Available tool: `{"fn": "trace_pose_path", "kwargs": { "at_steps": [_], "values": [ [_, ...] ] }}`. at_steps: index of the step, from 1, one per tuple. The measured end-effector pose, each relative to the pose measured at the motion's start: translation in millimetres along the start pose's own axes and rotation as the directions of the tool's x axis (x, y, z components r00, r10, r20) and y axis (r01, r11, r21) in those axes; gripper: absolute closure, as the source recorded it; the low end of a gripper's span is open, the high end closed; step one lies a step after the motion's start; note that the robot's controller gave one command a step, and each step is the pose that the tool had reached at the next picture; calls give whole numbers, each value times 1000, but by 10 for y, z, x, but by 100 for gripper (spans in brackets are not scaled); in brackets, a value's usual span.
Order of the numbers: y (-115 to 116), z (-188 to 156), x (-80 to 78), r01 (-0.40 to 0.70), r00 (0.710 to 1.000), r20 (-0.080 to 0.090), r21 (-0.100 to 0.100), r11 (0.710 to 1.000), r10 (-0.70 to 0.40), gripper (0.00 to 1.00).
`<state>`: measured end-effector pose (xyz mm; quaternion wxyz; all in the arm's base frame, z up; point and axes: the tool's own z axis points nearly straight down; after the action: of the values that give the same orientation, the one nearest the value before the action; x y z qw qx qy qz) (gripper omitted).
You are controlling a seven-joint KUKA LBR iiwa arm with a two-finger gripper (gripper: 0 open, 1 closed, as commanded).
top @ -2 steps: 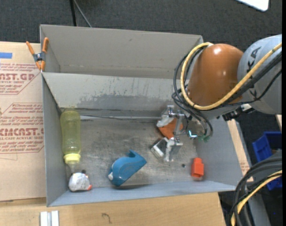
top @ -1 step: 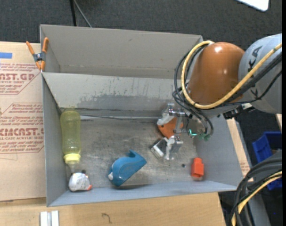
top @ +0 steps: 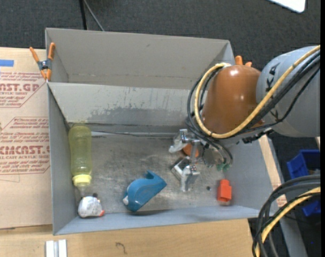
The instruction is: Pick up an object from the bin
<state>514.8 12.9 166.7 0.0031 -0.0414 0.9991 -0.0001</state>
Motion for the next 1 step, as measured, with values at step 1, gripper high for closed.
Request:
{"fn": "trace_pose_path", "kwargs": {
  "at_steps": [1],
  "values": [
    [215,660,199,111,994,-1,-1,994,-111,0]
  ]
}}
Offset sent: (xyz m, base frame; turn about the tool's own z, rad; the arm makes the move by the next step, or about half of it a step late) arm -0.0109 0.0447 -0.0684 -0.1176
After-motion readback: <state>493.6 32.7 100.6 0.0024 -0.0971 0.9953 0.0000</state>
